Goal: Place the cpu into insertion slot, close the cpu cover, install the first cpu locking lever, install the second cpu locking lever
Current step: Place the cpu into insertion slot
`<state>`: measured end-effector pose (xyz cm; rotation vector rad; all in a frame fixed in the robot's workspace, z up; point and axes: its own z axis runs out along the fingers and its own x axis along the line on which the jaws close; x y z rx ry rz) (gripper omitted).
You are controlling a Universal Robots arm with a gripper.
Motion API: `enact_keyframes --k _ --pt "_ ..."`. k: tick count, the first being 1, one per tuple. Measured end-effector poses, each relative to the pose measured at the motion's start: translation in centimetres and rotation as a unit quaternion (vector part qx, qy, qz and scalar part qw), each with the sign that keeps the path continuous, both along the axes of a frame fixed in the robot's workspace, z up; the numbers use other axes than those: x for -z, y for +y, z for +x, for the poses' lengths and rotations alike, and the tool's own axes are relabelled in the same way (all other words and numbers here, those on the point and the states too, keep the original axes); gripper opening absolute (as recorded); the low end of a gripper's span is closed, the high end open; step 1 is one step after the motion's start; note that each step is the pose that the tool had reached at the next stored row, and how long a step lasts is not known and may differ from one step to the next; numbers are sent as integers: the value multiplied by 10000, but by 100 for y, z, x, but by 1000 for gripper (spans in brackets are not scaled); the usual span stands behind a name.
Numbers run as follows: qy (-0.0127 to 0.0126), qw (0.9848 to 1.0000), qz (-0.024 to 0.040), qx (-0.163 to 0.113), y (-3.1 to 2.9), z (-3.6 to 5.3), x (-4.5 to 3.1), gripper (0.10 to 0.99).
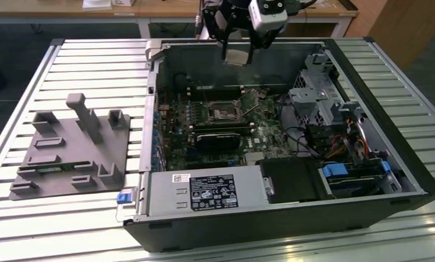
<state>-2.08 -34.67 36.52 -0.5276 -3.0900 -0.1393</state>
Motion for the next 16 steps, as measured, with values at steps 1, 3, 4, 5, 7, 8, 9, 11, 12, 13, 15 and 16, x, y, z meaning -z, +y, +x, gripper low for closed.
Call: enact_keyframes --k 1,3,4,5,7,8,9,11,12,13,15,16 --pt "0 10000 -4 78 0 0 3 537" --pt "0 9997 -11 235 0 0 8 537" --pt "0 9995 -14 323 0 0 11 537" --pt "0 9992 -18 404 0 0 13 537" --pt "0 9984 -29 556 0 0 17 537" --pt "0 9980 -35 633 0 0 20 537" --pt "0 9975 -41 712 0 0 22 537" --pt "-1 9963 -54 862 0 0 27 537" --pt "-1 9956 -59 933 0 0 29 537" --pt "-1 9948 -64 1017 0 0 32 537" --pt "0 9930 -67 1181 0 0 38 537" --pt "1 9920 -68 1262 0 0 41 537"
